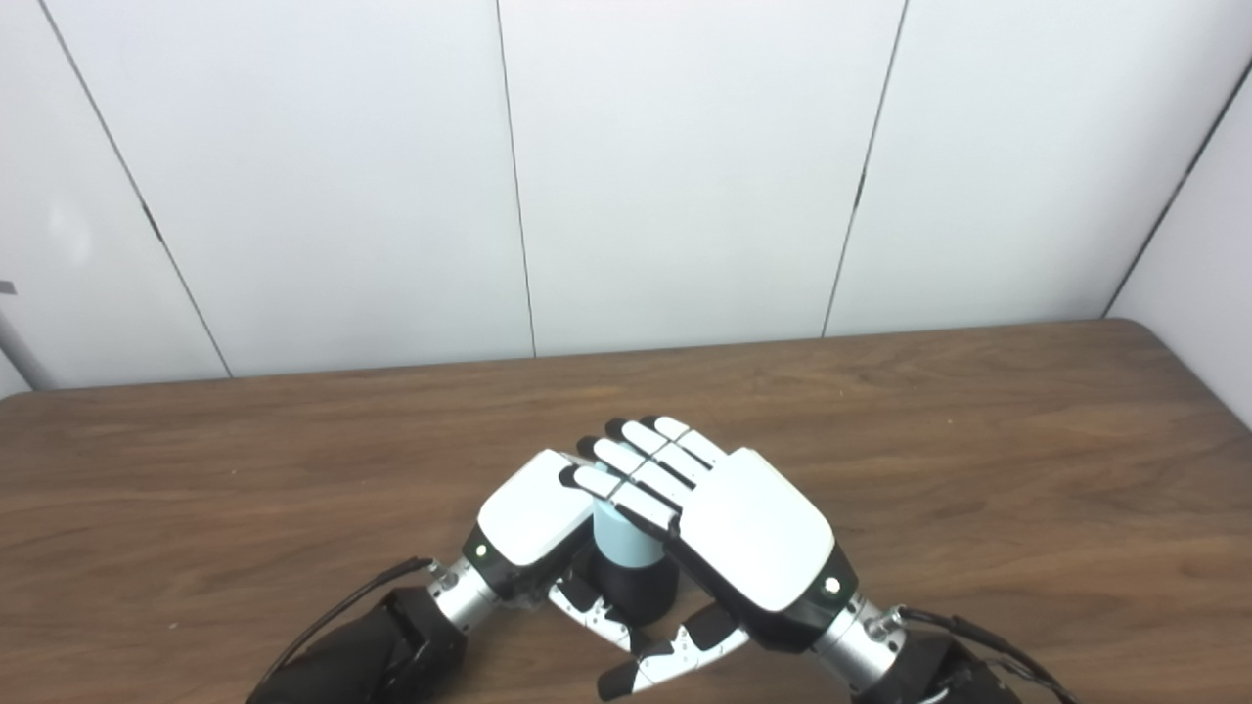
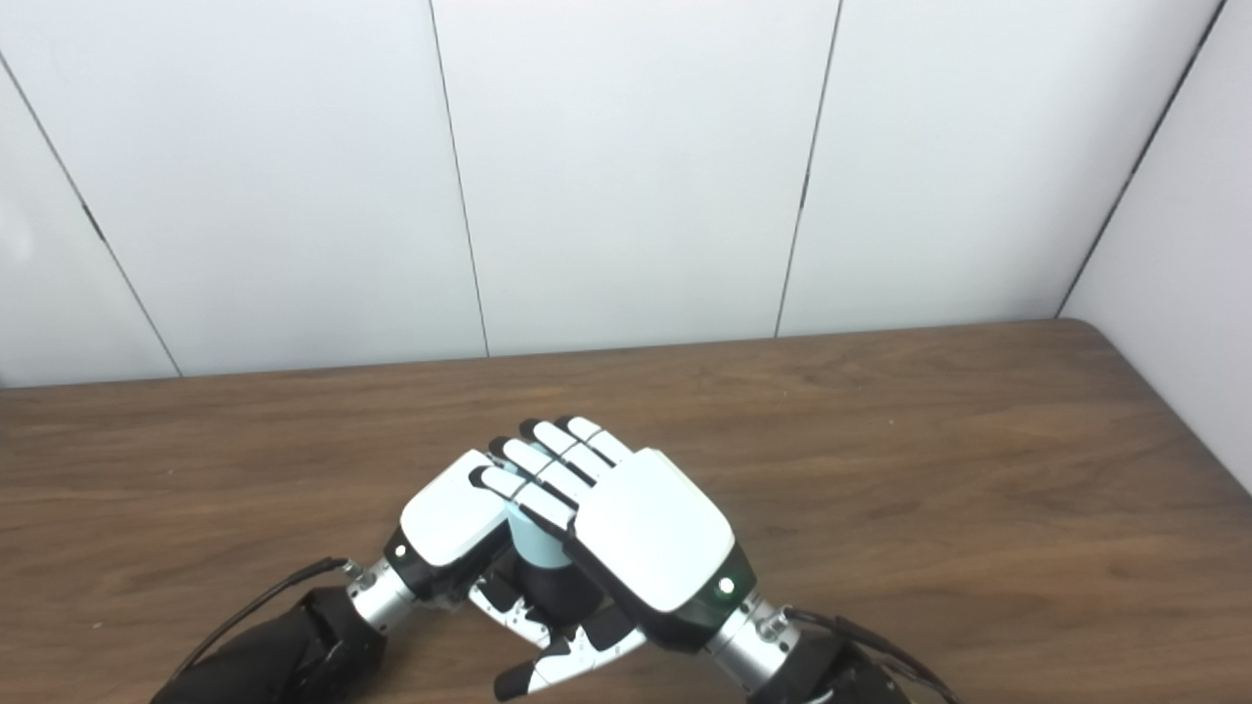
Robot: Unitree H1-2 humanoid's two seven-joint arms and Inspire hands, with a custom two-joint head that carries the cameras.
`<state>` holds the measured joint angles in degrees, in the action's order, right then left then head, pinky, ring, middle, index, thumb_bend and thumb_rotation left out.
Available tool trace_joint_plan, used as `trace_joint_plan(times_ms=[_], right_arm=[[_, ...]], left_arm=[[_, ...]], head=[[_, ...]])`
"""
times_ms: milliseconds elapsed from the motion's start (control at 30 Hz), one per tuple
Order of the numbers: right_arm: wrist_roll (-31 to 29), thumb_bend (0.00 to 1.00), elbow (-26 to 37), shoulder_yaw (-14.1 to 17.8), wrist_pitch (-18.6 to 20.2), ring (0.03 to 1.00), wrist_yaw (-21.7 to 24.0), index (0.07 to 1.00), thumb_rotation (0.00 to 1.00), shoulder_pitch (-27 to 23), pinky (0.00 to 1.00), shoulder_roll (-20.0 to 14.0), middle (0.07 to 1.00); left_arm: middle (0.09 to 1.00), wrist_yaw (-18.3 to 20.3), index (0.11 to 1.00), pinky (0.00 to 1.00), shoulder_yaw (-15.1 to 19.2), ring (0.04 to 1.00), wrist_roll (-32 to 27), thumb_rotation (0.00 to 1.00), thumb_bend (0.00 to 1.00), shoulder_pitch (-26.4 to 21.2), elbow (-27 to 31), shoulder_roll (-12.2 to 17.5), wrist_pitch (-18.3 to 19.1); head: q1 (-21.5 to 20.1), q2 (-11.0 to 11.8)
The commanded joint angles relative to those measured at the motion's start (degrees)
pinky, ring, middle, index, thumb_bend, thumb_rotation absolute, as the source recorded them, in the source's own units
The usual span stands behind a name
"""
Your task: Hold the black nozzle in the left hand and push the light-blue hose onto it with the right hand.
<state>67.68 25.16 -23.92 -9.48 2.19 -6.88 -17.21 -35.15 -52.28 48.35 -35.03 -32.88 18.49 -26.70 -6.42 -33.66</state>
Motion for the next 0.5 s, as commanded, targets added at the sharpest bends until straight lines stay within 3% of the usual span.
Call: trace_joint_plan(times_ms=[0,467], right_arm=[[1.06,0.71,-5.57,-4.35,-1.42,0.886,10.03,0.827,0.95,4.5,0.87,-3.14,0.874],[1.58,0.72,-5.82,-4.67,-1.51,0.871,9.94,0.817,0.98,4.74,0.85,-3.34,0.867]], left_arm=[[0.47,-0.6,0.509,0.28,-5.9,0.363,-2.48,0.0,0.52,12.56,-3.55,-4.5,-0.22],[0.464,-0.46,0.514,0.25,-6.17,0.327,-3.46,0.0,0.52,12.47,-3.74,-4.53,-0.22]], head=[[-0.1,0.01],[-0.06,-0.04]])
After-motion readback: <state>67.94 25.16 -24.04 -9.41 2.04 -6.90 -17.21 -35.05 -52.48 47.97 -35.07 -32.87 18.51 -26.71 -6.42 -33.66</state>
